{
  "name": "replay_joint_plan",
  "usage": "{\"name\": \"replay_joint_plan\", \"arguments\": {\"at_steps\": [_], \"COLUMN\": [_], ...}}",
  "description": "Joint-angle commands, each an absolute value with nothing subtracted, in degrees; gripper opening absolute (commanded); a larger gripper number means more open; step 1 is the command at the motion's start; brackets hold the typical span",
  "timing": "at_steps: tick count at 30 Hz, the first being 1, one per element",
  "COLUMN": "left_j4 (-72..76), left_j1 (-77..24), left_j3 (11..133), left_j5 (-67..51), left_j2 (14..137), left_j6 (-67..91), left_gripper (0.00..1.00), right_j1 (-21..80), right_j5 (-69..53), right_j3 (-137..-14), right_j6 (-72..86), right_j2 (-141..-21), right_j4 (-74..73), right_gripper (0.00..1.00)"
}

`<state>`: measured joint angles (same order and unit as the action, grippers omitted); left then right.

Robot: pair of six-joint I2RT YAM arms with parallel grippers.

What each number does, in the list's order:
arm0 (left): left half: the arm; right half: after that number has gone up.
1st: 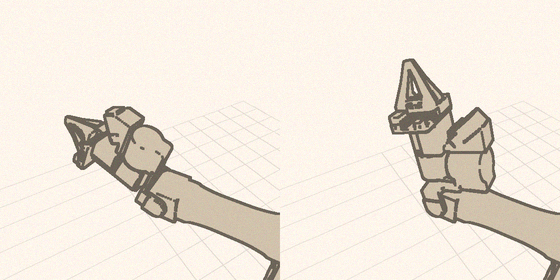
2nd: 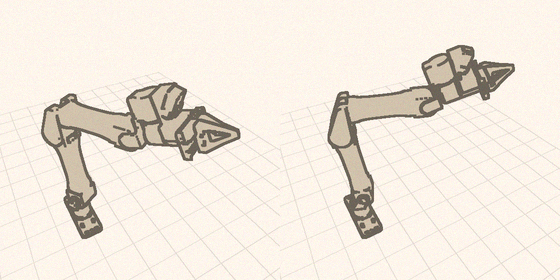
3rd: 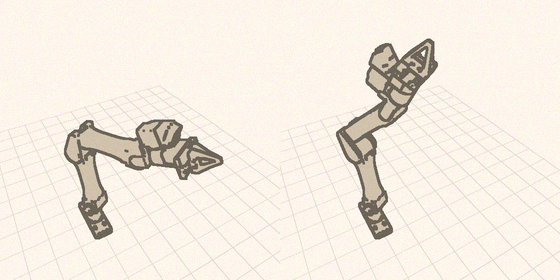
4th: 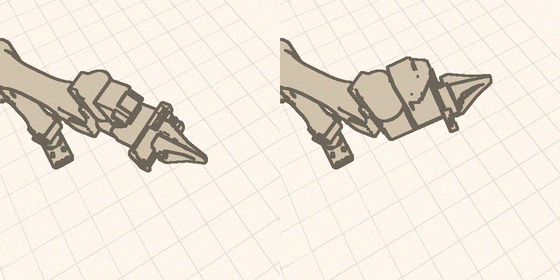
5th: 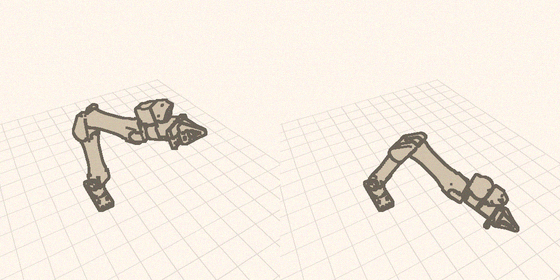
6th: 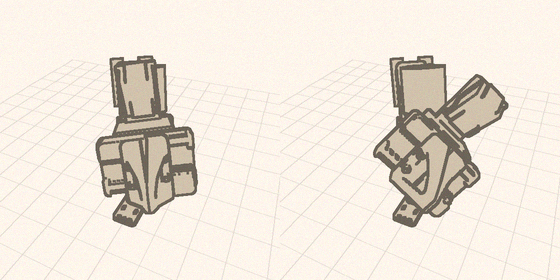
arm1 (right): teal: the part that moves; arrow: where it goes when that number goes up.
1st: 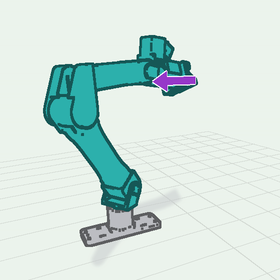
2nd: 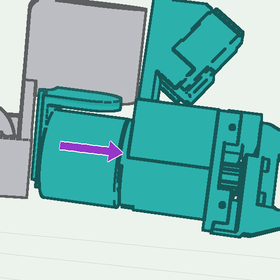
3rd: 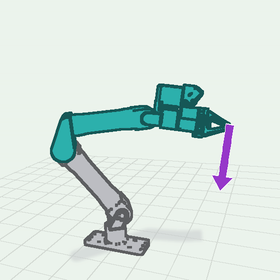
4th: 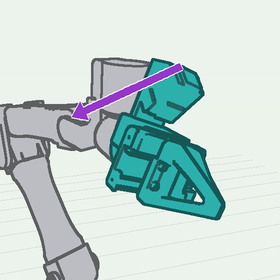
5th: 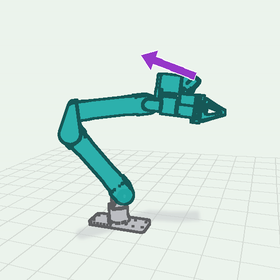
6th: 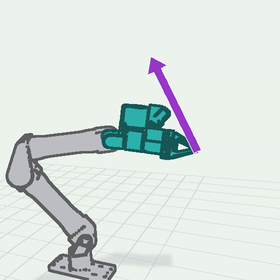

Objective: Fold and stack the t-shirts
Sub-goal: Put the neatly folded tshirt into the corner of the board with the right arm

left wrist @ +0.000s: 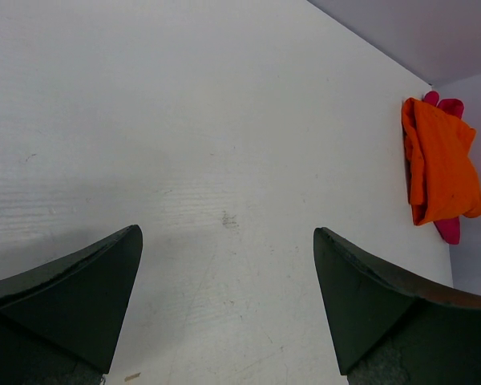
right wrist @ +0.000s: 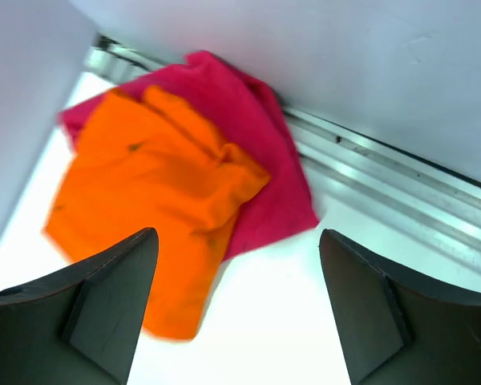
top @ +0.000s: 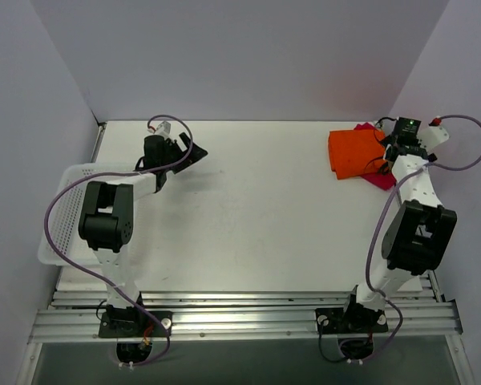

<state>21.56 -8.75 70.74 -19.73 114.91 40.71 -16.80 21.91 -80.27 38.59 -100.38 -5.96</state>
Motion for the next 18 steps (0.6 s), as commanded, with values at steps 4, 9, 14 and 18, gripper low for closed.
{"name": "replay_joint_plan", "arguments": {"at_steps": [4, 9, 14, 18], "left_j4": [16.0, 10.21, 9.32, 7.03], "left_j1": [-8.88, -11.42, -13.18, -15.99], "left_j3": [71.2, 69.7, 65.49, 63.11], "left_j5": [-13.21, -3.53, 3.77, 9.83], "left_j2": [105.13, 96.53, 88.87, 82.01], "left_j6": [34.46, 29.19, 27.34, 24.7], "left_gripper": [0.97, 0.96, 0.96, 0.96], "right_j1": [-3.82, 6.14, 13.69, 17.22], "right_j5": [22.86, 26.01, 26.98, 27.42], "right_j3": [-69.63, -70.49, -68.91, -67.59], "right_j6": [39.2, 39.29, 38.67, 37.1], "right_j2": [-88.87, -85.96, -81.39, -79.46], "right_j4": [-5.54, -8.34, -6.25, -3.87], "right_gripper": [0.77, 0.77, 0.77, 0.75]}}
